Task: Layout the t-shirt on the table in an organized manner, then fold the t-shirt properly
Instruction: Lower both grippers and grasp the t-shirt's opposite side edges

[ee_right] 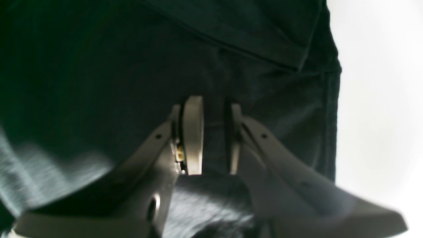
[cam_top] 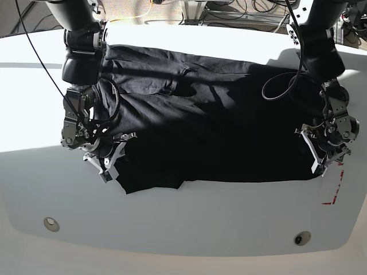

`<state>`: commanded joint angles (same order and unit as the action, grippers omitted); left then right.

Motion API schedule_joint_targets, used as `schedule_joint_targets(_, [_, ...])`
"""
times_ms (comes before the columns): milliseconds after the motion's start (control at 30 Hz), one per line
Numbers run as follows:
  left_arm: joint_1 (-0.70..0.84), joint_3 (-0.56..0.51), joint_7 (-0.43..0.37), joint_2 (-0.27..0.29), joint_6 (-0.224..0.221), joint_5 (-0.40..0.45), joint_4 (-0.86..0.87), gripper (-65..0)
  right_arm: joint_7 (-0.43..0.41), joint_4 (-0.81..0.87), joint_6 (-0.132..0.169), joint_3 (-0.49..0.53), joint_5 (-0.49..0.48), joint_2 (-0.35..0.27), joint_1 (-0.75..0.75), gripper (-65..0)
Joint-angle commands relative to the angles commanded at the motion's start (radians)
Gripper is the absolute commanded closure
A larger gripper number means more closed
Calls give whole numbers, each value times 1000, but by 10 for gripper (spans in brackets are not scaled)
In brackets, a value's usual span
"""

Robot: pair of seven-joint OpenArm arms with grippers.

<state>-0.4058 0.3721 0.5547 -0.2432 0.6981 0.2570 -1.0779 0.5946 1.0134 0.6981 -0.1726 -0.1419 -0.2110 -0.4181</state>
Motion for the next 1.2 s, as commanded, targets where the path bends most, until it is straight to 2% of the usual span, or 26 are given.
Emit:
schedule_joint_targets(233, [-63,-49,-89,-25,0,0,172,-446,-170,-247,0,0,94,-5,-57,-117])
schedule_joint_targets(467, [-114,-157,-176,-23,-87,0,273,-446,-344,-448,0,0,106,-46,-110,-117])
schedule_joint_targets(633, [-158,-229,-247,-23,-120,-2,368,-446,-397,-473,0,-2,107,-55,-130,-117])
schedule_joint_targets(733, [-186,-235,-275,-21,-122,-2,411,-446,-413,-473,0,-2,106,-72,-135,-117])
schedule_joint_targets(933, [-218,-235,-278,-18,-117,-3,399,-446,-384,-413,0,-2,101,-86,-166,-117])
schedule_joint_targets(1100, [-173,-235,-247,-18,-116,-5,256,-446,-232,-222,0,-5,98,-86,-141,-117])
schedule_joint_targets(1200, [-117,-230,-196,-18,-116,-6,110,-446,-117,-14,0,-6,91,-86,-75,-117])
